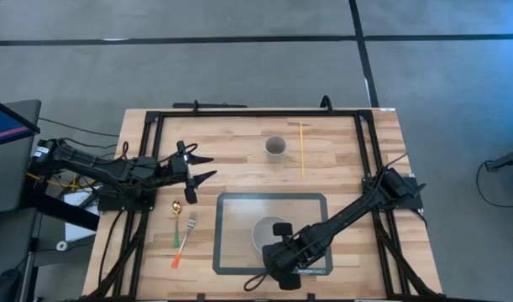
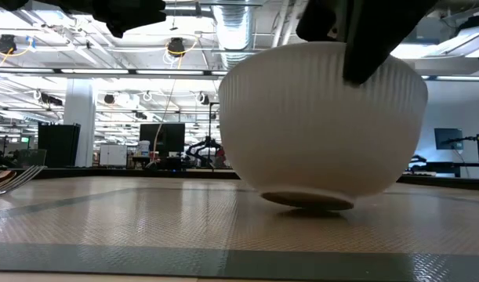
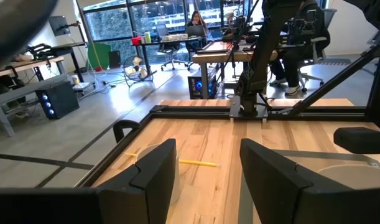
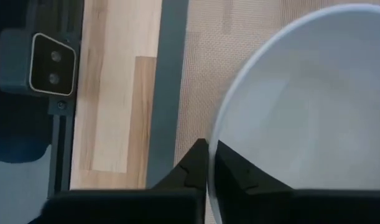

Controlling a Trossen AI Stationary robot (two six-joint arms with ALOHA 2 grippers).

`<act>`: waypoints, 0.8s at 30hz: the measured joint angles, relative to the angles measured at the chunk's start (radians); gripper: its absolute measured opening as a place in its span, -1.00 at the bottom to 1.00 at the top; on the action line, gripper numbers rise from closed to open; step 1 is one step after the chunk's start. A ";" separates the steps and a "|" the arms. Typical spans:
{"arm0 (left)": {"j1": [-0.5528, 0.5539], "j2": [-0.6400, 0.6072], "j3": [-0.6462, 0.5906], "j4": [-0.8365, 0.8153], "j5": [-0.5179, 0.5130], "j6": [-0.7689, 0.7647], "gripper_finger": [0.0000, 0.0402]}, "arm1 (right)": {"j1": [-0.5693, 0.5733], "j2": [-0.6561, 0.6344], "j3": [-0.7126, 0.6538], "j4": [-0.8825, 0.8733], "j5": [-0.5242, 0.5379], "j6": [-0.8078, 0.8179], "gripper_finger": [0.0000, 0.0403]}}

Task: Pick & Place Utensil
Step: Put the gray bowl on the brown mat, then put the orange fork into the gray bowl on the brown mat

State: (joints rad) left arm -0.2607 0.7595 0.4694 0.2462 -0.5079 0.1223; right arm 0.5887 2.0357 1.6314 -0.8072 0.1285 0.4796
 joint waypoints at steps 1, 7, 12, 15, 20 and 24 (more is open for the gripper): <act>0.000 0.000 0.000 0.000 0.000 0.000 -0.10 | -0.004 0.000 0.000 0.001 0.000 0.015 -0.97; 0.000 0.000 0.000 -0.001 0.000 0.000 -0.10 | -0.003 0.000 0.000 0.020 -0.001 0.053 -0.78; 0.000 0.000 0.000 -0.003 0.000 0.000 -0.10 | -0.001 -0.001 0.000 0.033 -0.001 0.093 -0.54; 0.000 0.000 0.000 -0.003 0.000 0.000 -0.10 | -0.001 -0.006 0.000 0.044 -0.024 0.148 -0.45; 0.000 0.000 0.000 -0.003 0.000 0.000 -0.10 | -0.001 -0.007 0.051 0.058 -0.054 0.184 -0.37; 0.000 0.000 0.000 -0.003 0.000 0.000 -0.10 | -0.001 -0.007 0.121 0.020 -0.052 0.166 -0.37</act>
State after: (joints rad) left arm -0.2607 0.7597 0.4694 0.2432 -0.5079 0.1219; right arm 0.5877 2.0289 1.7528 -0.7877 0.0767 0.6453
